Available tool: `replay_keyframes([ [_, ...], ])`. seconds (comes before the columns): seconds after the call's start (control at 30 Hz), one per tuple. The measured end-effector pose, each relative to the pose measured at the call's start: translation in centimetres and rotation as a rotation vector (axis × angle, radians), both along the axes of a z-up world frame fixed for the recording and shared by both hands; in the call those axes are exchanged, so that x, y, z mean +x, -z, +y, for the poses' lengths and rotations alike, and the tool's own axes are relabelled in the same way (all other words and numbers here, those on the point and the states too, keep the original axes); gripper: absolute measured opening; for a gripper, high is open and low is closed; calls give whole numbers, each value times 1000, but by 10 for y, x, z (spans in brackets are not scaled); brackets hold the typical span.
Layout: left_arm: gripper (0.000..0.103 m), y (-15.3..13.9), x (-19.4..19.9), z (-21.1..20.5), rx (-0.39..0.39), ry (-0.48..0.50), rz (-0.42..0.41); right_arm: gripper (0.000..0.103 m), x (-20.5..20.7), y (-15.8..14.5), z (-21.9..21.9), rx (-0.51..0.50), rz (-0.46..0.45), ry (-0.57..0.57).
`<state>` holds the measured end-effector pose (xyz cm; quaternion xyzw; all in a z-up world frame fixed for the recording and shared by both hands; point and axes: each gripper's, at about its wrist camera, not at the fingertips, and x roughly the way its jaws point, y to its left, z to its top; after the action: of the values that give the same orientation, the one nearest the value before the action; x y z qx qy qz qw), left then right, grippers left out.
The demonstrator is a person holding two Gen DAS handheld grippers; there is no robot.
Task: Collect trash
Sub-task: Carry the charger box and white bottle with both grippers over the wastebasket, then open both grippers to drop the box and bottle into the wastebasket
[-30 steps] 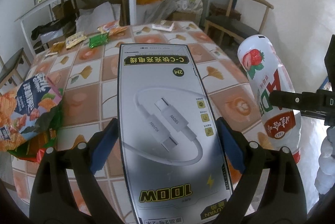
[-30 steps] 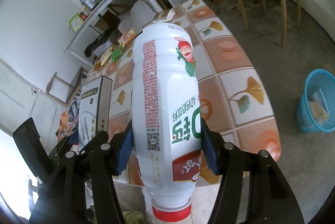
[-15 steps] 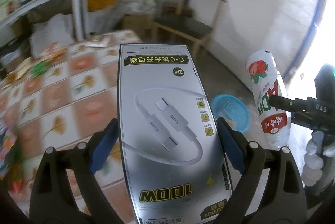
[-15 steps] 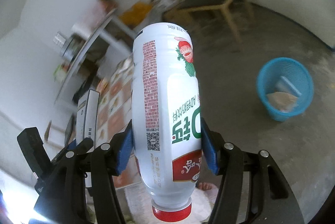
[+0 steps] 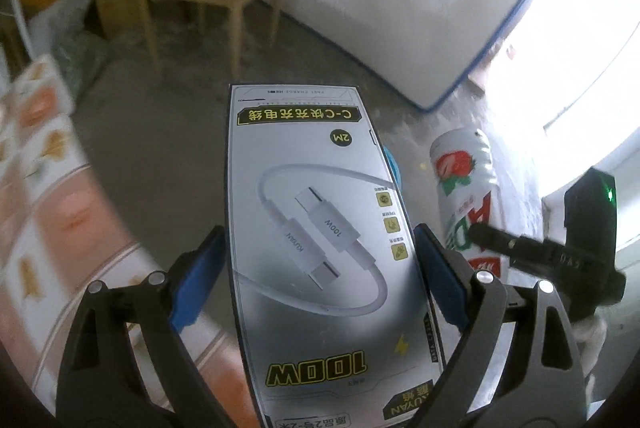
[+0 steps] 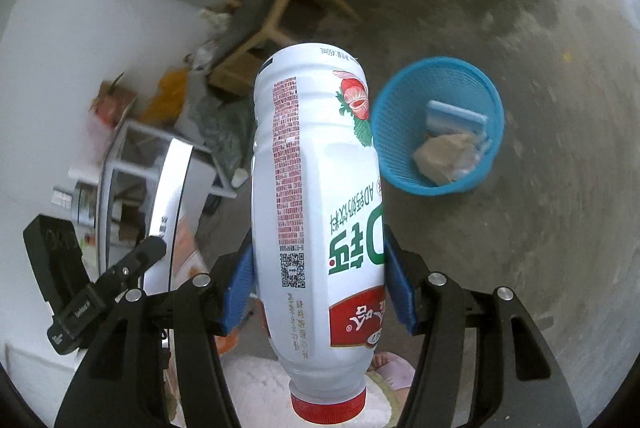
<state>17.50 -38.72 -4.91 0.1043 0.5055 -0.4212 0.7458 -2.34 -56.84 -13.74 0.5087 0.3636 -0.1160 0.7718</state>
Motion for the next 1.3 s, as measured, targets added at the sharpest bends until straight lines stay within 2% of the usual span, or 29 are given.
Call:
replay_keyframes([
  [0.13, 88, 29, 22, -53, 30, 8, 72, 57, 10, 34, -30, 62, 32, 42],
  [0.3, 89, 66, 55, -111, 39, -2, 133, 58, 46, 79, -74, 115, 71, 91],
  [0.47, 89, 92, 79, -139, 7, -66, 219, 61, 74, 126, -115, 132, 97, 138],
  [0.63, 89, 107, 75, -150, 2, -66, 244, 63, 82, 160, -128, 156, 143, 180],
  [0.7, 89, 109, 74, -154, 7, -76, 252, 63, 78, 164, -128, 159, 151, 200],
  [0.77, 89, 111, 73, -153, 3, -78, 270, 62, 69, 162, -125, 176, 115, 234],
  [0.9, 89, 115, 77, -155, -20, -97, 306, 63, 55, 137, -117, 159, -44, 234],
  [1.0, 89, 116, 76, -157, -16, -106, 316, 63, 47, 106, -104, 166, -226, 169],
  [1.03, 89, 116, 76, -158, -17, -104, 321, 63, 49, 91, -96, 148, -286, 115],
  [1.1, 89, 119, 77, -159, -21, -106, 340, 63, 55, 80, -87, 130, -304, 38],
  [1.17, 89, 122, 80, -158, -28, -116, 372, 63, 68, 74, -77, 100, -281, -38],
  [1.3, 89, 124, 83, -156, -59, -113, 417, 60, 85, 85, -71, 93, -193, -73],
])
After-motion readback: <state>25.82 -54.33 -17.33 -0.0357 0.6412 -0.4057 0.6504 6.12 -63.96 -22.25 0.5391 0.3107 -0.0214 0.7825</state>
